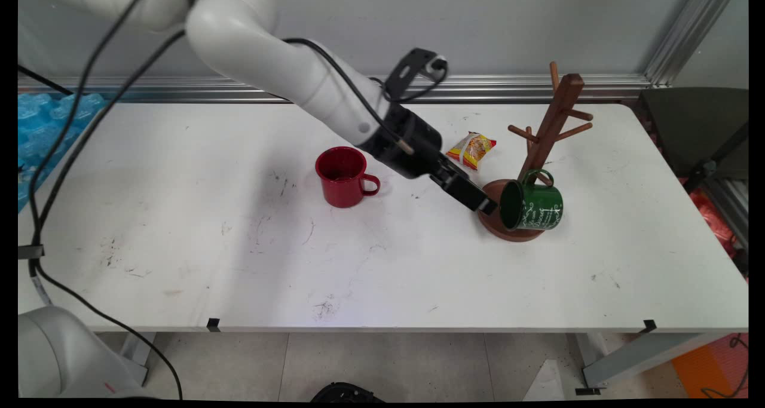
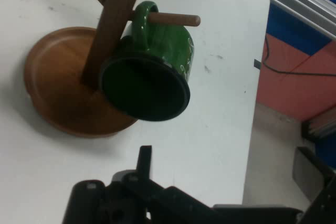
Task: Pick up the green mug from the rack
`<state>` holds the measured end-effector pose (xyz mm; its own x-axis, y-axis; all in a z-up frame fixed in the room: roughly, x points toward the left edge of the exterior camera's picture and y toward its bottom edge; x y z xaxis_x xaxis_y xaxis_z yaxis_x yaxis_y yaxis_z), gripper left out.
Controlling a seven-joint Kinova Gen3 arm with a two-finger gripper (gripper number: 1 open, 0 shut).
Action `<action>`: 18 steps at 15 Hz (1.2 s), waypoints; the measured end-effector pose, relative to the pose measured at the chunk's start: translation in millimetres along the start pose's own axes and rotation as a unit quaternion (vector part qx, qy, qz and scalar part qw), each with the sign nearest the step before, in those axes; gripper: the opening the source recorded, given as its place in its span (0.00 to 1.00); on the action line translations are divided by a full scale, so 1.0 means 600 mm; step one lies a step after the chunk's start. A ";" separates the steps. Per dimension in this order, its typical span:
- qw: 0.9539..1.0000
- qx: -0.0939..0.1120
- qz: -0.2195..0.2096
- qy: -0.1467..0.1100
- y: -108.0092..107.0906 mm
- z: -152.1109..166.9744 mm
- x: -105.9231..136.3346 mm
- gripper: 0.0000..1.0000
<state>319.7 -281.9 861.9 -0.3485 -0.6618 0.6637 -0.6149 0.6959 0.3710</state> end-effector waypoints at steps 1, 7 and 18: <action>1.000 -0.002 -0.004 0.000 -0.001 0.013 0.002 1.00; 1.000 -0.011 -0.021 0.001 -0.003 0.079 0.015 1.00; 0.999 -0.023 -0.046 -0.002 -0.006 0.159 0.028 1.00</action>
<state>248.5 -322.3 809.7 -0.2952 -0.7250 0.6223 -0.6112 0.6439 0.4603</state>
